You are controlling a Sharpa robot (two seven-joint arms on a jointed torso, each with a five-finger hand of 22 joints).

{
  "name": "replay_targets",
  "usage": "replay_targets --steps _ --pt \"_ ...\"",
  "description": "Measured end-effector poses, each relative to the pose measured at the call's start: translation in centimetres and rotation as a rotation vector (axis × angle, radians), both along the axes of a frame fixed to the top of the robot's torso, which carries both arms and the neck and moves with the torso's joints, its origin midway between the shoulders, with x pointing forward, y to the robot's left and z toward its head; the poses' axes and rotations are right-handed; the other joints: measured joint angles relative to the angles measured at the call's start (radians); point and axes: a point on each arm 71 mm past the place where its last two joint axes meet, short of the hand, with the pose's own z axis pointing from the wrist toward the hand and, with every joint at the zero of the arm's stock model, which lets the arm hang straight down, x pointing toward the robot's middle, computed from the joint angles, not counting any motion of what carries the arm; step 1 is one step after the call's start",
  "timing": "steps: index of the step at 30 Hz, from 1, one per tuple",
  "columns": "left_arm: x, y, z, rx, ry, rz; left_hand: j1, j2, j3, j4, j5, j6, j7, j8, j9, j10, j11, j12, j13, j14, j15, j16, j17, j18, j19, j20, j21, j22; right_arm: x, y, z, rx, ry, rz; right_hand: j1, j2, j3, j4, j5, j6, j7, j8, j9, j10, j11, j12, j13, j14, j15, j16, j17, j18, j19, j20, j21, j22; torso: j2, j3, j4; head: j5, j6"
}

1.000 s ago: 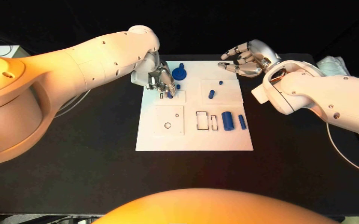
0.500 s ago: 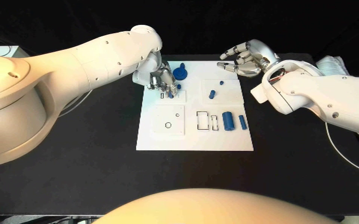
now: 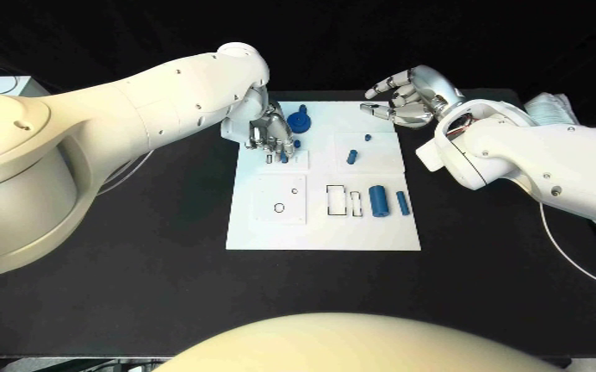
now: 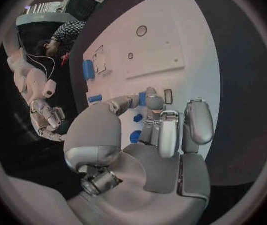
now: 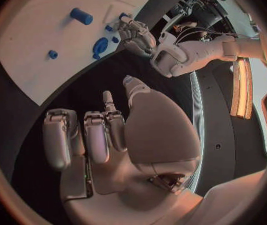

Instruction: Assemble the parts on the task board

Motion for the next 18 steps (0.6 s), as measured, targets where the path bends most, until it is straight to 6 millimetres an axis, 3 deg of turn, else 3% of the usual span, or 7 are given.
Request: replay_targets --steps 14,15,16,18 --pt "-0.03 0.03 0.0 0.004 -0.003 -0.004 -0.015 0.0 -0.031 -0.031 -0.005 -0.003 -0.003 0.0 0.011 0.002 -0.001 0.0 0.001 0.0 0.0 0.0 0.0 0.0 -0.003 0.003 -0.015 -0.013 0.01 -0.03 0.0 0.0 0.0 0.0 0.0 0.0 0.0 0.0 0.0 0.0 0.0 0.0 0.0 0.0 0.0 0.0 0.0 0.0 0.0 0.0 0.0 0.0 0.0 0.0 0.0 0.0 0.0 -0.0008 -0.0002 -0.001 0.0" --pt "-0.03 0.04 0.0 0.005 -0.003 -0.005 -0.016 -0.007 -0.034 -0.038 -0.005 -0.005 -0.005 0.0 0.012 0.002 -0.001 0.0 0.001 0.0 0.0 0.0 0.0 0.0 -0.004 0.003 -0.015 -0.014 0.01 -0.03 0.0 0.0 0.0 0.0 0.0 0.0 0.0 0.0 0.0 0.0 0.0 0.0 0.0 0.0 0.0 0.0 0.0 0.0 0.0 0.0 0.0 0.0 0.0 0.0 0.0 0.0 0.0 -0.0008 -0.0004 -0.001 0.0" --pt "-0.03 0.04 0.01 0.005 -0.003 -0.005 -0.022 -0.016 0.001 -0.082 -0.008 -0.006 -0.006 0.0 0.013 0.002 -0.001 0.0 0.0 0.0 0.0 0.0 0.0 0.0 -0.006 0.001 -0.015 -0.016 0.01 -0.03 0.0 0.0 0.0 0.0 0.0 0.0 0.0 0.0 0.0 0.0 0.0 0.0 0.0 0.0 0.0 0.0 0.0 0.0 0.0 0.0 0.0 0.0 0.0 0.0 0.0 0.001 0.0 -0.0008 -0.0004 -0.001 0.0" --pt "-0.04 0.05 0.01 0.006 -0.004 -0.005 -0.026 -0.022 -0.006 -0.09 -0.009 -0.006 -0.006 -0.003 0.013 0.002 -0.001 0.0 -0.001 0.0 0.0 0.0 0.0 0.0 -0.007 0.0 -0.021 -0.017 0.01 -0.03 0.01 0.0 0.0 0.0 0.0 0.0 0.0 0.0 0.0 0.0 0.0 0.0 0.0 0.0 0.0 0.0 0.0 0.0 0.0 0.0 0.0 0.0 0.0 0.0 0.0 0.001 0.0 -0.0008 -0.0005 -0.001 0.0"
